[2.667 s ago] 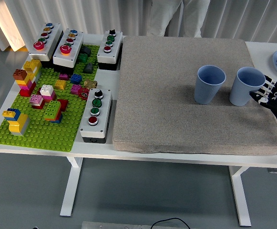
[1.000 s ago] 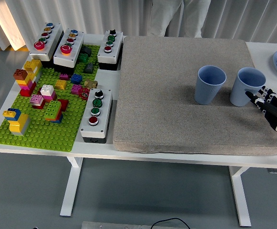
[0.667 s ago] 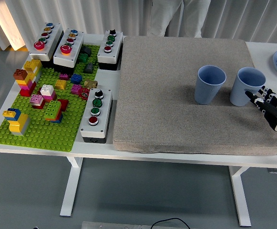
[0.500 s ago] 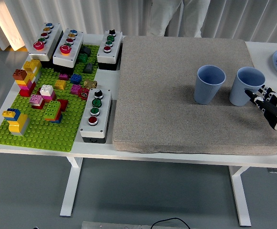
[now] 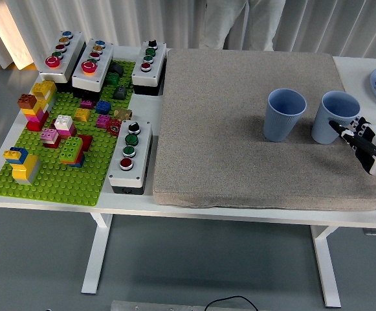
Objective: Pick cup pour cup place
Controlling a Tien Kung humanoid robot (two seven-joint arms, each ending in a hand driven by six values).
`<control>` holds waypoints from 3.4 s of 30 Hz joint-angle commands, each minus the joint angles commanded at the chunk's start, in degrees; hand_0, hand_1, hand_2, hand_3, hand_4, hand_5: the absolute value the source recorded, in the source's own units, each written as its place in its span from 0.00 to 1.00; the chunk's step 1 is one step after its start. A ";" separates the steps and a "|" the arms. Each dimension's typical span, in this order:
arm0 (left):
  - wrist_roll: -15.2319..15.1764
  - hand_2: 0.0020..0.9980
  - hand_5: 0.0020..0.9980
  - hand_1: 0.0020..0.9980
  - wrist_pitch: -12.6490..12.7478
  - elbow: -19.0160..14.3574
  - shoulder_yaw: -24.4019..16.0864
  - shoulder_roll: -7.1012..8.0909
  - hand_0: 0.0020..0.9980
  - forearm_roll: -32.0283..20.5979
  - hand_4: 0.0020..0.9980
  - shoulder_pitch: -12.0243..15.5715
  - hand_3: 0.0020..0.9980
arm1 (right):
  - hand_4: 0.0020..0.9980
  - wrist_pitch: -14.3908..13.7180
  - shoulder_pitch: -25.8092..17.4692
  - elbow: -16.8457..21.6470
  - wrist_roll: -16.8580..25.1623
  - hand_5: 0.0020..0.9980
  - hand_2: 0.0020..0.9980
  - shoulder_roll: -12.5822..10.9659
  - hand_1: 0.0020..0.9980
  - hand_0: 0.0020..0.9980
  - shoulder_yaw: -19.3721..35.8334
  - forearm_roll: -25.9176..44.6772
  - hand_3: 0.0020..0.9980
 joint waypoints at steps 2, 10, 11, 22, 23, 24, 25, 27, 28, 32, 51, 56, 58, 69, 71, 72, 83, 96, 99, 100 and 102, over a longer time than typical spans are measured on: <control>0.00 0.84 0.94 0.78 0.01 0.00 -0.15 0.00 0.74 0.09 0.53 0.00 0.66 | 0.87 0.07 0.05 -0.06 -0.01 0.54 1.00 -0.08 0.96 0.98 -0.01 0.01 0.96; 0.03 0.84 0.94 0.78 -0.01 0.00 -0.32 -0.04 0.74 0.33 0.53 -0.20 0.66 | 0.87 0.00 0.50 -0.34 -0.02 0.54 1.00 0.08 0.96 0.98 -0.08 0.00 0.95; 0.04 0.84 0.94 0.78 -0.02 0.00 -0.36 -0.04 0.74 0.38 0.53 -0.22 0.66 | 0.87 -0.01 0.58 -0.43 -0.01 0.54 1.00 0.13 0.96 0.98 -0.09 -0.03 0.95; 0.02 0.84 0.94 0.78 0.00 0.00 -0.37 -0.03 0.74 0.37 0.53 -0.31 0.66 | 0.86 -0.14 1.22 -0.83 -0.09 0.55 1.00 0.54 0.96 0.98 -0.67 -0.06 0.95; 0.02 0.84 0.94 0.78 0.01 0.00 -0.39 -0.03 0.74 0.38 0.53 -0.32 0.66 | 0.86 -0.19 1.29 -0.88 -0.10 0.55 1.00 0.58 0.96 0.98 -0.71 -0.07 0.95; 0.02 0.84 0.94 0.78 0.00 0.00 -0.41 -0.02 0.74 0.38 0.53 -0.33 0.66 | 0.86 -0.23 1.35 -0.92 -0.12 0.55 1.00 0.62 0.96 0.98 -0.76 -0.09 0.95; 0.02 0.84 0.94 0.78 0.00 0.00 -0.41 -0.02 0.74 0.38 0.53 -0.34 0.66 | 0.86 -0.24 1.36 -0.94 -0.12 0.55 1.00 0.63 0.96 0.98 -0.78 -0.09 0.95; 0.05 0.84 0.94 0.78 -0.01 0.00 -0.55 -0.02 0.74 0.57 0.53 -0.38 0.66 | 0.86 -0.23 1.47 -1.00 -0.12 0.55 1.00 0.67 0.96 0.98 -0.81 -0.08 0.95; 0.05 0.84 0.94 0.78 -0.01 0.00 -0.57 -0.01 0.74 0.58 0.53 -0.38 0.66 | 0.86 -0.21 1.54 -1.09 -0.12 0.55 1.00 0.69 0.96 0.98 -0.80 -0.07 0.95; 0.06 0.84 0.94 0.78 0.00 0.00 -0.65 -0.01 0.74 0.65 0.53 -0.40 0.66 | 0.86 -0.19 1.68 -1.22 -0.12 0.55 1.00 0.69 0.96 0.98 -0.80 -0.08 0.95; 0.14 0.84 0.94 0.78 -0.03 0.00 -1.11 0.04 0.74 1.33 0.53 -0.39 0.66 | 0.85 -0.29 2.65 -1.81 -0.24 0.54 1.00 1.14 0.96 0.98 -1.50 0.15 0.94; 0.12 0.84 0.94 0.78 -0.02 0.00 -1.12 0.07 0.74 1.39 0.53 -0.25 0.66 | 0.85 -0.34 2.62 -1.88 -0.27 0.55 1.00 1.25 0.96 0.98 -1.58 0.21 0.94; 0.11 0.84 0.94 0.78 0.00 0.00 -1.15 0.08 0.74 1.40 0.53 -0.28 0.66 | 0.85 -0.44 2.68 -1.88 -0.21 0.55 1.00 1.24 0.96 0.98 -1.61 0.36 0.94; 0.09 0.84 0.94 0.78 0.03 0.00 -1.26 0.11 0.74 1.47 0.53 -0.39 0.66 | 0.81 -1.21 2.70 -1.47 0.40 0.44 0.90 1.16 0.87 0.92 -1.70 1.03 0.84; 0.10 0.84 0.94 0.78 0.04 0.00 -1.35 0.11 0.74 1.53 0.53 -0.38 0.66 | 0.81 -1.07 2.70 -1.40 0.27 0.44 0.90 1.16 0.87 0.92 -1.83 0.76 0.84; 0.10 0.84 0.94 0.78 0.04 0.00 -1.40 0.11 0.74 1.59 0.53 -0.38 0.66 | 0.81 -1.03 2.69 -1.40 0.28 0.44 0.90 1.21 0.87 0.92 -1.87 0.54 0.84; 0.05 0.84 0.94 0.78 0.08 0.00 -1.47 0.07 0.74 1.53 0.53 -0.54 0.66 | 0.74 -1.51 2.72 -1.60 0.46 0.23 0.88 1.21 0.86 0.91 -1.50 0.52 0.85; 0.08 0.84 0.94 0.78 0.08 0.00 -1.54 0.06 0.74 1.56 0.53 -0.52 0.66 | 0.75 -1.74 2.66 -1.62 0.64 0.25 0.88 1.28 0.86 0.90 -1.27 0.88 0.86; 0.08 0.84 0.94 0.78 0.09 0.00 -1.51 0.06 0.74 1.51 0.54 -0.54 0.66 | 0.74 -1.77 2.70 -1.64 0.67 0.25 0.88 1.30 0.86 0.90 -1.30 1.00 0.86; 0.08 0.84 0.94 0.78 0.09 0.00 -1.49 0.06 0.74 1.49 0.54 -0.54 0.66 | 0.74 -1.77 2.72 -1.66 0.69 0.25 0.88 1.30 0.86 0.90 -1.33 1.03 0.86; 0.09 0.84 0.94 0.78 0.09 0.00 -1.49 0.05 0.74 1.52 0.54 -0.53 0.66 | 0.74 -1.81 2.79 -1.78 0.74 0.25 0.88 1.31 0.86 0.90 -1.49 1.07 0.86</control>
